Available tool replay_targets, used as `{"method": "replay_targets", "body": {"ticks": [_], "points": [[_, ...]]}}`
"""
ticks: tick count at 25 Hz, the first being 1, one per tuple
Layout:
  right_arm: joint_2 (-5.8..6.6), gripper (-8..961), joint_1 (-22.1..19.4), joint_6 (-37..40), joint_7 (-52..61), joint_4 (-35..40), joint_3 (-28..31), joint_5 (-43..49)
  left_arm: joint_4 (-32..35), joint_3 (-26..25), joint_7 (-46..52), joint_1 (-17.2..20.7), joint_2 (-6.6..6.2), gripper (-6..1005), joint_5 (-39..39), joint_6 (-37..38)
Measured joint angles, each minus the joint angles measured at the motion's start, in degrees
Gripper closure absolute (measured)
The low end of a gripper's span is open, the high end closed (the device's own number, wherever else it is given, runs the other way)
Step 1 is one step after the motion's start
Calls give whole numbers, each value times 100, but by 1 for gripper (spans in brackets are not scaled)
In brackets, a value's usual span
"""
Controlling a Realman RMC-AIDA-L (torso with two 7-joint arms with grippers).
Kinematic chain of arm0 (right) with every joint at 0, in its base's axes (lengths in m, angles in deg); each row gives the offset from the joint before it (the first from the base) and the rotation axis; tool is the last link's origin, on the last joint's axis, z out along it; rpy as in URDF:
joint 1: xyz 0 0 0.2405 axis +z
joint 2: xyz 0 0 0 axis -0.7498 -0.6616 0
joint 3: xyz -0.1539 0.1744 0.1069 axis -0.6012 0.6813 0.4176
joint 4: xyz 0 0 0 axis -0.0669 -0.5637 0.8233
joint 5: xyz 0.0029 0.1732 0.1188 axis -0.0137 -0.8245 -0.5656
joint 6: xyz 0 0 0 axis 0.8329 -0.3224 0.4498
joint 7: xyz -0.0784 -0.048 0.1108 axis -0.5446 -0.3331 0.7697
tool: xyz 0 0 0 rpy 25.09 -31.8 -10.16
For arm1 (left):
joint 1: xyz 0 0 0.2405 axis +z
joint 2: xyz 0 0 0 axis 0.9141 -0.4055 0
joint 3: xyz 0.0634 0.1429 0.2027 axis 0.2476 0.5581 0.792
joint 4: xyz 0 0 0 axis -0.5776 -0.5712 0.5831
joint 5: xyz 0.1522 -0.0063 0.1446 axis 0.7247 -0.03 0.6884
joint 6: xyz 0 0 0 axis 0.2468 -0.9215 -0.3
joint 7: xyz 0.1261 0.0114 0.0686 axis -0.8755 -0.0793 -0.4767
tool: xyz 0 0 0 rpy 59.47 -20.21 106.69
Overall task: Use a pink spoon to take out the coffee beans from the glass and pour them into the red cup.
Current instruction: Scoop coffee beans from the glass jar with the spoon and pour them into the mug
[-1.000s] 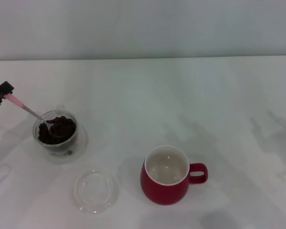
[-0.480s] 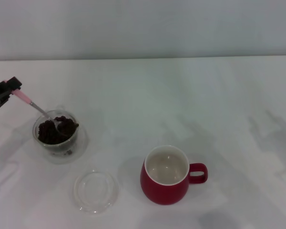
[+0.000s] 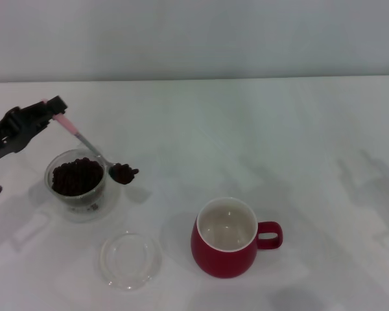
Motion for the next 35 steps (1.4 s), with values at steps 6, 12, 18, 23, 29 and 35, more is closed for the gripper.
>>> {"method": "replay_targets", "body": {"ticks": [6,12,18,23,29,35], "points": [[0,425,-3,8,0,-5,0,5,-22,214,68,-261,-6,870,9,157],[0,425,2,3,0,-4,0,5,-59,482,174,-516,-7,870,9,158],[-4,425,5,-8,0,-13,0,5,-69,798,286,-795,18,870,9,158],[-9,425,6,-22,0,-25,0,5,-81,957,295,-970,60,869,14,153],[-9,425,6,-30,0,-27,-11,5,-84,1206,295,-1176,104,869,37,93],[-9,425,5,-2,0,-27,-27,4,-26,1223,295,-1390,179,869,240,-114]]}}
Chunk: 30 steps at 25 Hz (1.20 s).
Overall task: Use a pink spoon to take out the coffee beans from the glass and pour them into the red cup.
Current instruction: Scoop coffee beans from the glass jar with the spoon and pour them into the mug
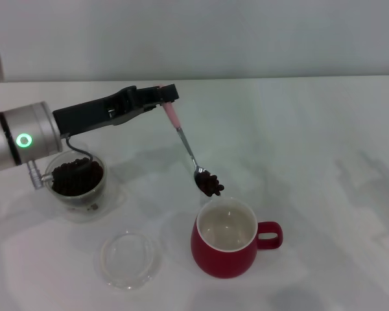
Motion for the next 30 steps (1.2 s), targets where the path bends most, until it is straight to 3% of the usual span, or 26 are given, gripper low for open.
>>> {"method": "replay_targets", "body": {"ticks": [14,21,30], "points": [[0,425,0,-127,0,39,27,-20,24,11,0,-702,208,869,890,-411],[0,425,0,-149,0,55,27,-32,39,22,47,-939,226,870,1198,-539],[0,425,0,-163,0,71,27,-40,320,386,173,-1032,276,870,1311,-585]]}}
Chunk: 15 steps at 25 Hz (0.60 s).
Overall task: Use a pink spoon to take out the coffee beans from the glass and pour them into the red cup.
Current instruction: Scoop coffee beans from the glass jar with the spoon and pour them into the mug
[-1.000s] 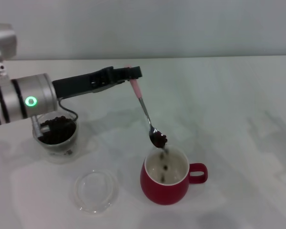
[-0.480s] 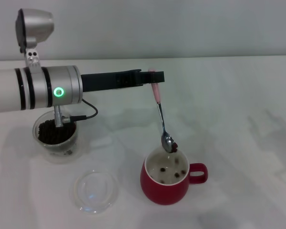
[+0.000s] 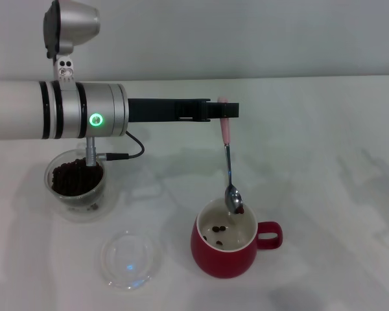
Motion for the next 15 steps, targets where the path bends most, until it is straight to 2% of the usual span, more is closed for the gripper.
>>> {"method": "replay_targets", "body": {"ticks": [6,11,15], "points": [[6,425,-6,0,0,0,0,-4,159,94,51,81,1,870,14,26],[9,425,-9,1,0,9,0,-4,890,666,213,419,17,870,16,40],[9,425,-11,3,0,9,0,6,1162,848,302,575,21,869,-8,42]]}}
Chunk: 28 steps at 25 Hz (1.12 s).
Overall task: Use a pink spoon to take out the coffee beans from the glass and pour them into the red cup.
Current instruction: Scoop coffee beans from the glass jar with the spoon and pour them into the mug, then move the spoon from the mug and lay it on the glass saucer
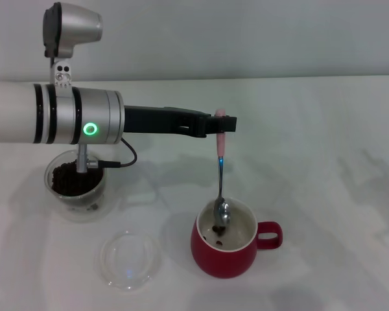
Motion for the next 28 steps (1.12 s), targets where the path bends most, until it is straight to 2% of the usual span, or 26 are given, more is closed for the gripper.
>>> {"method": "replay_targets", "body": {"ticks": [4,8,11,18,23,28], "points": [[0,425,-28,24,0,0,0,2,147,-19,2,118,-18,868,-66,49],[0,425,-33,27,0,-1,0,0,931,-39,36,701,-43,867,-221,94],[0,425,-33,18,0,-1,0,-4,1234,-157,39,1044,-66,866,-427,158],[0,425,-15,9,0,-1,0,-11,1124,-623,-57,1651,-108,863,-502,238],[0,425,7,26,0,-1,16,-10,1122,-894,-224,2081,-80,862,-514,241],[-3,425,9,84,0,-34,160,17,1118,-942,-292,2368,-87,860,-494,250]]}}
